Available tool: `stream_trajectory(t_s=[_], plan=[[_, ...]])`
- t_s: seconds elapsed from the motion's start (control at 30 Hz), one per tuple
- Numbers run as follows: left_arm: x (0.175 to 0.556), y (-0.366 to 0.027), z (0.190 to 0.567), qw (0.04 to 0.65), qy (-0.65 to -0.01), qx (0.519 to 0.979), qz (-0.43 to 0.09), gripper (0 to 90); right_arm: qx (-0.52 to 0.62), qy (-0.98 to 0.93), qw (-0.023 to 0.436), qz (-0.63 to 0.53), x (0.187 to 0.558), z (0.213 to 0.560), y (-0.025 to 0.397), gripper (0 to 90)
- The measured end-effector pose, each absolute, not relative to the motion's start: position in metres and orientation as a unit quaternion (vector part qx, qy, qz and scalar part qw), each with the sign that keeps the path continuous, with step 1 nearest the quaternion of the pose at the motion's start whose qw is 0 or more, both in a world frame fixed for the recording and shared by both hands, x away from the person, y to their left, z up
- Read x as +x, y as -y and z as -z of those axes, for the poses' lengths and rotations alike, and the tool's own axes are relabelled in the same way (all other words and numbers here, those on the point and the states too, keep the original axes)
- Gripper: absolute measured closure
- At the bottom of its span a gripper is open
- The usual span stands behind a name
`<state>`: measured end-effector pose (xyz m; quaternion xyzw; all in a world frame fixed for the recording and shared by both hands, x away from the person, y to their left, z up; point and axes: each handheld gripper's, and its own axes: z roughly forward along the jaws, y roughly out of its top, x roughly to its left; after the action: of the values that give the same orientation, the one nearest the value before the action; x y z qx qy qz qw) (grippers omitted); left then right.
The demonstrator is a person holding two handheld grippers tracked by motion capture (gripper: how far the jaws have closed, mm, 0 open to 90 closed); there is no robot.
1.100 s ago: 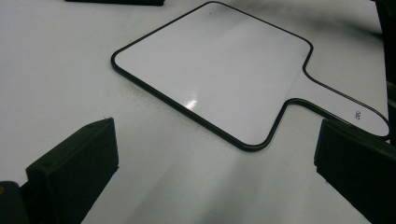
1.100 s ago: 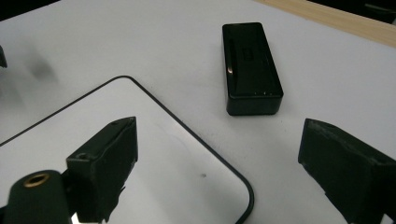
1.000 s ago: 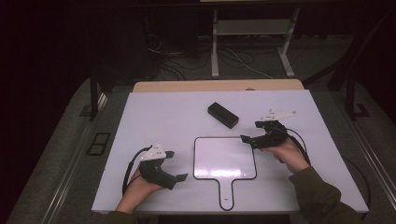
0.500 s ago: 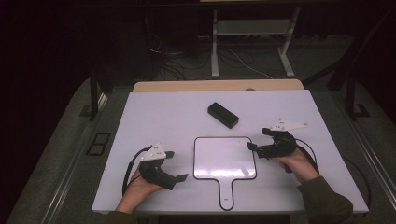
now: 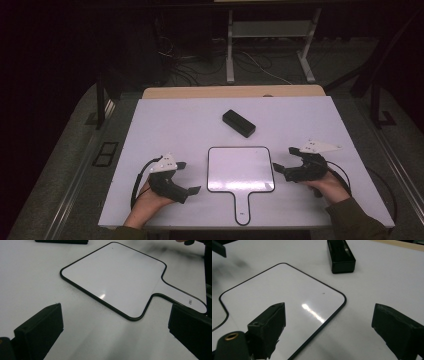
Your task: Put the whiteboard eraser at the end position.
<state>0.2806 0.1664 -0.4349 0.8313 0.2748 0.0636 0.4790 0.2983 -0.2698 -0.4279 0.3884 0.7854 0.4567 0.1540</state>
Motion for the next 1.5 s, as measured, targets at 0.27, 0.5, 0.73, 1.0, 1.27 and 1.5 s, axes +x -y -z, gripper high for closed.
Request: stream_trajectory(t_s=[0.27, 0.5, 0.73, 1.0, 1.27, 1.5], plan=[[0.28, -0.166, 0.435, 0.478, -0.271, 0.833, -0.065, 0.0, 0.386, -0.789, 0.151, -0.453, 0.285, 0.434, 0.276, 10.7], [0.28, -0.166, 0.435, 0.477, -0.271, 0.834, -0.065, 0.0, 0.385, -0.791, 0.147, -0.452, 0.273, 0.437, 0.28, 10.7], [0.28, -0.166, 0.435, 0.478, -0.271, 0.833, -0.063, 0.0, 0.387, -0.791, 0.142, -0.452, 0.265, 0.44, 0.288, 10.7], [0.28, -0.166, 0.435, 0.477, -0.27, 0.834, -0.064, 0.0, 0.394, -0.79, 0.143, -0.448, 0.256, 0.443, 0.298, 10.7], [0.28, -0.166, 0.436, 0.476, -0.272, 0.834, -0.064, 0.0, 0.399, -0.79, 0.138, -0.445, 0.255, 0.446, 0.303, 10.7], [0.281, -0.166, 0.436, 0.476, -0.272, 0.834, -0.063, 0.0, 0.4, -0.788, 0.136, -0.448, 0.255, 0.446, 0.304, 10.7]])
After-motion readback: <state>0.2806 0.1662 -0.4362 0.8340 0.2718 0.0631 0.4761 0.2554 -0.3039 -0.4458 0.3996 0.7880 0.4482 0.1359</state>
